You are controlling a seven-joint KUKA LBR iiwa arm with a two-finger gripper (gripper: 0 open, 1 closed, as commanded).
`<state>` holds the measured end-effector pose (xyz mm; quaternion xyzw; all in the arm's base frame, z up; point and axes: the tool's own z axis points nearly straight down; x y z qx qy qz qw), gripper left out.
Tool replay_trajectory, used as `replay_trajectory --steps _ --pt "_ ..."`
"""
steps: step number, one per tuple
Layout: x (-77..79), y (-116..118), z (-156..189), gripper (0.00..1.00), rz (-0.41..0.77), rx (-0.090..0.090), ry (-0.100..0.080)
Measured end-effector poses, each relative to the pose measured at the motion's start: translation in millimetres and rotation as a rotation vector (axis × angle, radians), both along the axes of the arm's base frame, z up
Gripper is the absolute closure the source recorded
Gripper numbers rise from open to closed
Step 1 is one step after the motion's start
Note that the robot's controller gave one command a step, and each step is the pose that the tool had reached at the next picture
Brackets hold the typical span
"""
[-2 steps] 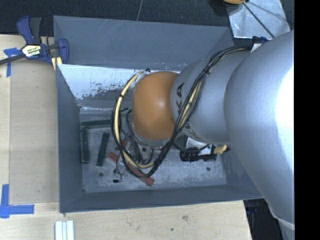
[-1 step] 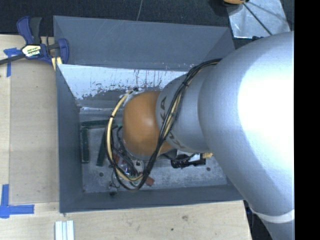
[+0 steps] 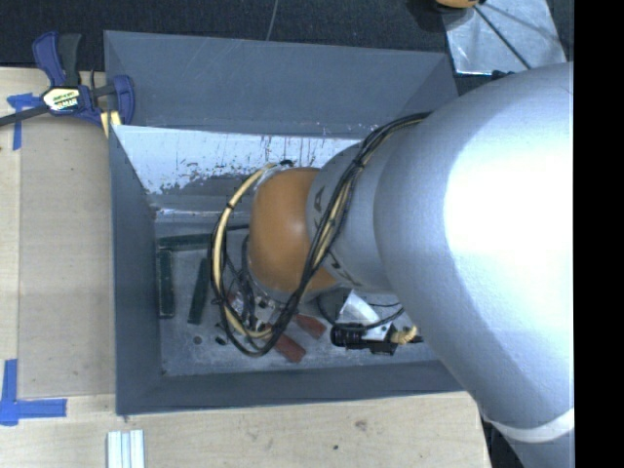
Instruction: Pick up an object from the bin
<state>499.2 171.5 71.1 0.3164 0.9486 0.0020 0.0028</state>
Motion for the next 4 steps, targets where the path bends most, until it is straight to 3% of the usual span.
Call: replay_trajectory --steps 4 --pt "-1.3 -1 20 1.00 -0.001 -0.003 0.008"
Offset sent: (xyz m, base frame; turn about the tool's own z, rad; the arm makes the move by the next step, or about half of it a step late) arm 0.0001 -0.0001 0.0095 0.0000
